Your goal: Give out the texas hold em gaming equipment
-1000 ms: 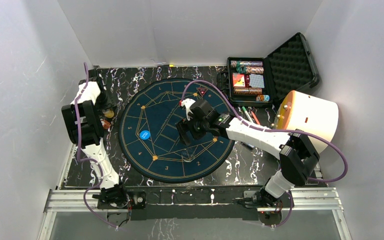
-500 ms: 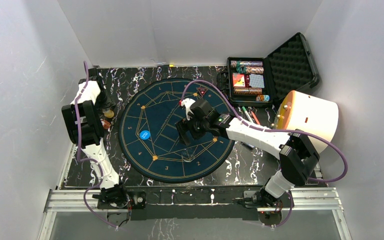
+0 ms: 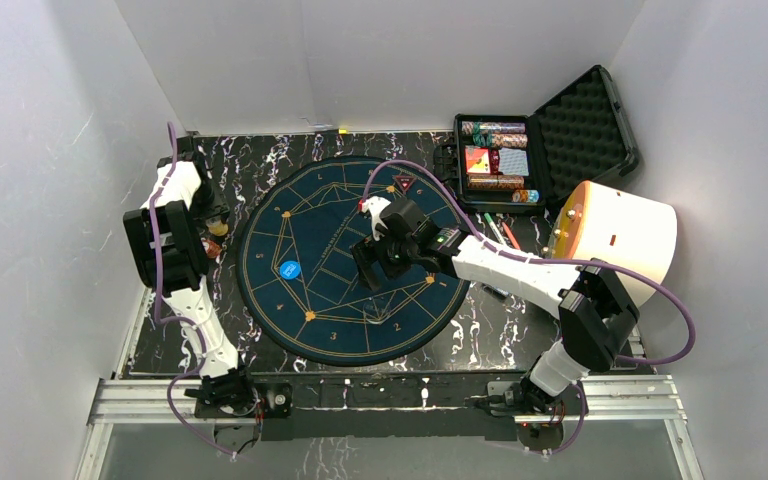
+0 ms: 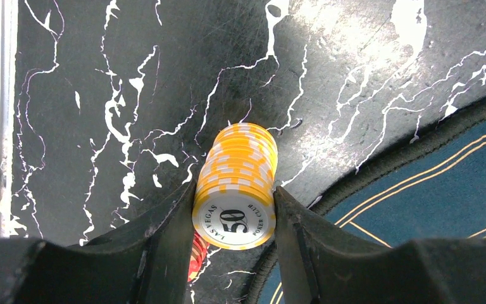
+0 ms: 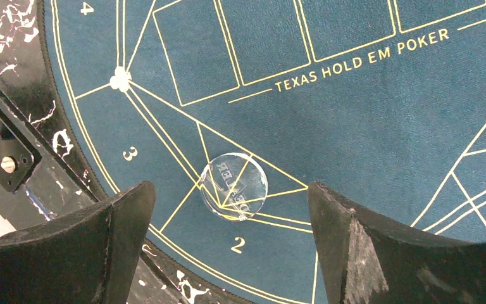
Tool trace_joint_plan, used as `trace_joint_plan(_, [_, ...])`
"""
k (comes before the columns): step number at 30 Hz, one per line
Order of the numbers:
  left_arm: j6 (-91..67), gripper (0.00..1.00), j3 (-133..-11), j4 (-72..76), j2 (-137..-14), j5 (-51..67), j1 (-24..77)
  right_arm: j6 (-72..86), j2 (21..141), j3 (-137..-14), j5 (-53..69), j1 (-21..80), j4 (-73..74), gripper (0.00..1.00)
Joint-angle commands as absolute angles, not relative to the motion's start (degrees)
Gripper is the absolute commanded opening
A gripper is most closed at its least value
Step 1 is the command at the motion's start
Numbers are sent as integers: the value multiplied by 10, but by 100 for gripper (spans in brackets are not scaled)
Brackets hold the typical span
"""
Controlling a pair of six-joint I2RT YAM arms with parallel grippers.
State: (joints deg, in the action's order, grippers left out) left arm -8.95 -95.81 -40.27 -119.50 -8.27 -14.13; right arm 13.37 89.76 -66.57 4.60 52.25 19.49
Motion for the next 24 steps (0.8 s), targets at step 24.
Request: trace_joint_plan(24, [-200, 19, -745, -441, -965, -60, 1, 136, 899, -658, 62, 521, 176, 98])
